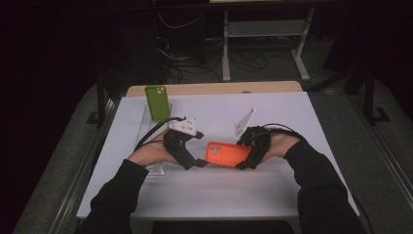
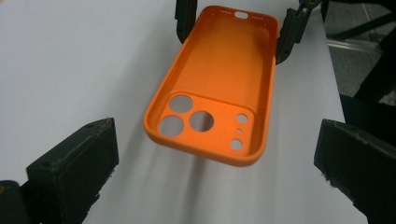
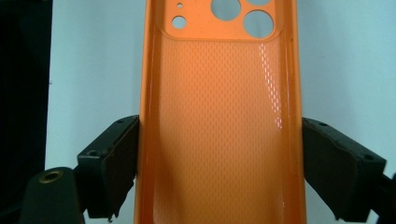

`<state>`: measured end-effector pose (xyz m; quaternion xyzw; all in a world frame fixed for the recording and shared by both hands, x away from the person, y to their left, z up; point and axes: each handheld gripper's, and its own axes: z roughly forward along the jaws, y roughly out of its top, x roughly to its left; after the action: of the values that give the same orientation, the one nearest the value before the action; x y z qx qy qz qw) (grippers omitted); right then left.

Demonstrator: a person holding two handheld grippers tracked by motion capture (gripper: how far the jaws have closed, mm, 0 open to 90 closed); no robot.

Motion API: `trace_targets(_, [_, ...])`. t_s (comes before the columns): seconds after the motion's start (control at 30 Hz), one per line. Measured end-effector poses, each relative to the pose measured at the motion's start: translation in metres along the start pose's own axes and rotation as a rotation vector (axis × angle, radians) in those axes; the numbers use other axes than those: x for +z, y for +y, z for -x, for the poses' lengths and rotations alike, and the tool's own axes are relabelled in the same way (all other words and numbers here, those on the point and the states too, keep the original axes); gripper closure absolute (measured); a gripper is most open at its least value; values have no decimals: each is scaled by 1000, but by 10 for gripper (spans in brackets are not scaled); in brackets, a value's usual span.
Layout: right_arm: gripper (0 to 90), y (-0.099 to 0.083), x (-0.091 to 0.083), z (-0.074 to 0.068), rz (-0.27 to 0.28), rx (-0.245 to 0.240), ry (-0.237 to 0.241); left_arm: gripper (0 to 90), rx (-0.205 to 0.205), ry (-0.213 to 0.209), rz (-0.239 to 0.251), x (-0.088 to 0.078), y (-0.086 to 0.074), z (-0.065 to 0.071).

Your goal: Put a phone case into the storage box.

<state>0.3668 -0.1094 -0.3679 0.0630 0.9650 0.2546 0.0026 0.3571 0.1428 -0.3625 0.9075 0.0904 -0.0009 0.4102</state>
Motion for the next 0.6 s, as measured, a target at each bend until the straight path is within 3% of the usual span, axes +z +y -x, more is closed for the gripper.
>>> trace_targets(0.13, [156,3,5,-5,-18,-24,11,0,40,-12,-51,8,-3,1])
trace_targets(0.4, [155,9,9,-14,-33,-54,23,0,46,-46,-78,15,-6,9])
trace_targets(0.6, [155,14,10,-21,-20,-76,35,0,72,-60,-97,23,-4,15])
